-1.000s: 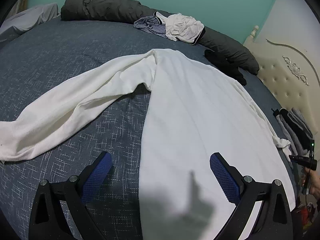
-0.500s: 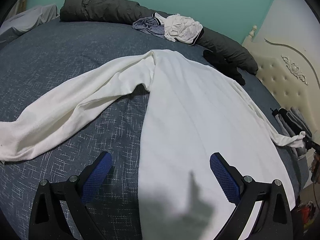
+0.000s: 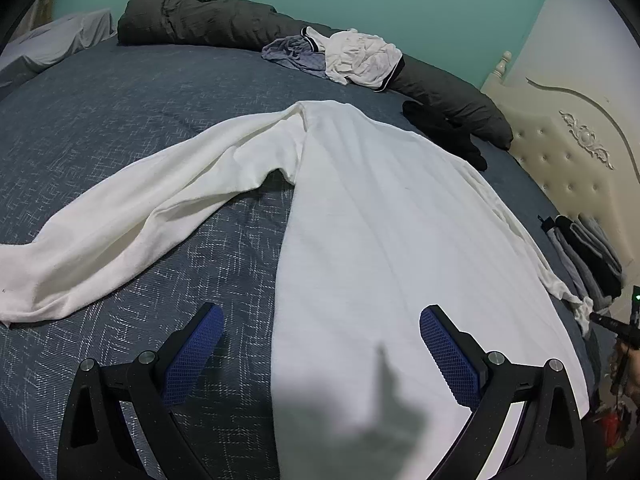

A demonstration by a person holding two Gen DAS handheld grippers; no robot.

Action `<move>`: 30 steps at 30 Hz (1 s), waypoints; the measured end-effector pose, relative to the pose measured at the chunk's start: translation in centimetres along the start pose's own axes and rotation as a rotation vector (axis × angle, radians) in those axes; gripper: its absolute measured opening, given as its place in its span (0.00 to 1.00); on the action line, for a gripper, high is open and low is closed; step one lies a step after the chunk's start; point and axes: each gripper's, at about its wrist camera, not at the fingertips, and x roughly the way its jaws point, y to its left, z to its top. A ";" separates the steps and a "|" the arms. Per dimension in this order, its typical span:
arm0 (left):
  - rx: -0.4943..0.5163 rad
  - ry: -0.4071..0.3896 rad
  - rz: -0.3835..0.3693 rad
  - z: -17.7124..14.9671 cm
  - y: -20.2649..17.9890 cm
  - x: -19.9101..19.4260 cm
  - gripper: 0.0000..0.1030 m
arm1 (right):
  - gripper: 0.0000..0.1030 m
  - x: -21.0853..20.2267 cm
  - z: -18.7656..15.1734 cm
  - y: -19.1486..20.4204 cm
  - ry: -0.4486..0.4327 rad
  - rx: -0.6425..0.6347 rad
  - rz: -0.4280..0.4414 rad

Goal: Fold clothes

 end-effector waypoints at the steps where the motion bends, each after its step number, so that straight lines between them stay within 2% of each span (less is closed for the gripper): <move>1: 0.000 -0.002 -0.001 0.0 0.0 -0.1 0.98 | 0.26 -0.5 0.0 -0.6 -0.013 0.033 0.007; 5: -0.001 -0.007 0.001 0.0 0.1 -0.2 0.98 | 0.35 -3.0 0.9 -2.6 -0.110 0.129 0.018; 8: -0.003 -0.005 0.002 0.0 0.3 -0.2 0.98 | 0.47 -2.9 2.5 -2.5 -0.111 0.140 0.032; 11: -0.001 -0.002 0.006 0.0 0.3 0.0 0.98 | 0.57 -1.2 3.8 -1.7 -0.046 0.142 0.054; 13: 0.001 0.000 0.006 0.0 0.2 0.1 0.98 | 0.57 0.2 4.5 -1.1 0.002 0.142 0.055; 15: 0.006 0.003 0.006 -0.1 0.2 0.2 0.98 | 0.57 2.0 4.6 -0.7 0.061 0.155 0.001; 19: 0.019 0.013 0.005 -0.2 -0.1 0.4 0.98 | 0.57 4.4 4.7 -0.6 0.121 0.179 -0.040; 20: 0.022 0.015 0.004 -0.2 -0.1 0.5 0.98 | 0.56 4.8 4.5 -0.5 0.140 0.172 -0.041; 22: 0.028 0.014 0.002 -0.2 -0.2 0.5 0.98 | 0.32 5.4 4.0 -0.1 0.163 0.149 -0.038; 23: 0.027 0.013 0.001 -0.2 -0.3 0.5 0.98 | 0.28 4.8 3.8 0.2 0.148 0.132 -0.032; 24: 0.027 0.013 0.000 -0.2 -0.3 0.4 0.98 | 0.18 4.1 3.7 0.6 0.127 0.115 -0.028; 25: 0.027 0.012 -0.002 -0.2 -0.3 0.4 0.98 | 0.14 3.3 3.5 0.9 0.107 0.099 -0.024; 30: 0.021 0.001 -0.009 -0.2 -0.3 -0.2 0.98 | 0.13 -0.5 2.5 3.2 0.008 -0.015 -0.016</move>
